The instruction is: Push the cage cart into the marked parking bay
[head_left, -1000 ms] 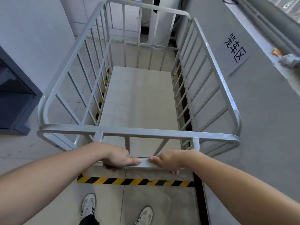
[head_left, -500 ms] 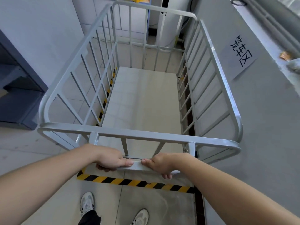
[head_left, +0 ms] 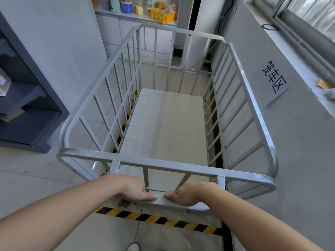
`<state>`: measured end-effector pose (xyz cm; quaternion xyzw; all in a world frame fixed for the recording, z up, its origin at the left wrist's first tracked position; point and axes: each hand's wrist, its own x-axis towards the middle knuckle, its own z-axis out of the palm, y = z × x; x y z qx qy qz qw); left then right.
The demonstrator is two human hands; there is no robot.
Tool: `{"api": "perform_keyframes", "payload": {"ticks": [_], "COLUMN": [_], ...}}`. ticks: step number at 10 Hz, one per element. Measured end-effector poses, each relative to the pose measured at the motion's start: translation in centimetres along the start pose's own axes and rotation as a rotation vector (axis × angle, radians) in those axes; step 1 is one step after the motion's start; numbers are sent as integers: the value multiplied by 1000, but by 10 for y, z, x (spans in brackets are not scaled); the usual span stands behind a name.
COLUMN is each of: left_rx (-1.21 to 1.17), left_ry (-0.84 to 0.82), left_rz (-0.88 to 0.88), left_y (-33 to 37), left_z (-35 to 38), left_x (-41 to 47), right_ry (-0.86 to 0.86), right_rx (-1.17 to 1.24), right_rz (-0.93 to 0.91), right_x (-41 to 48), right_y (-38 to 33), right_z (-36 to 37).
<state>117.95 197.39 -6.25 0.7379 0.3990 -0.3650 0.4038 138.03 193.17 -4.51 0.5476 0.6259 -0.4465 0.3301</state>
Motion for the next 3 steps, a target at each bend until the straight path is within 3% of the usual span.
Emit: {"api": "perform_keyframes", "payload": {"ticks": [3], "left_rx": [190], "left_ry": [121], "left_rz": [59], "left_y": [9], "left_z": [-25], "left_x": [-21], "right_ry": [113], "right_rx": [-34], "right_rz": [70], "right_x": [-19], "right_y": [-11], "right_z": [-15]}}
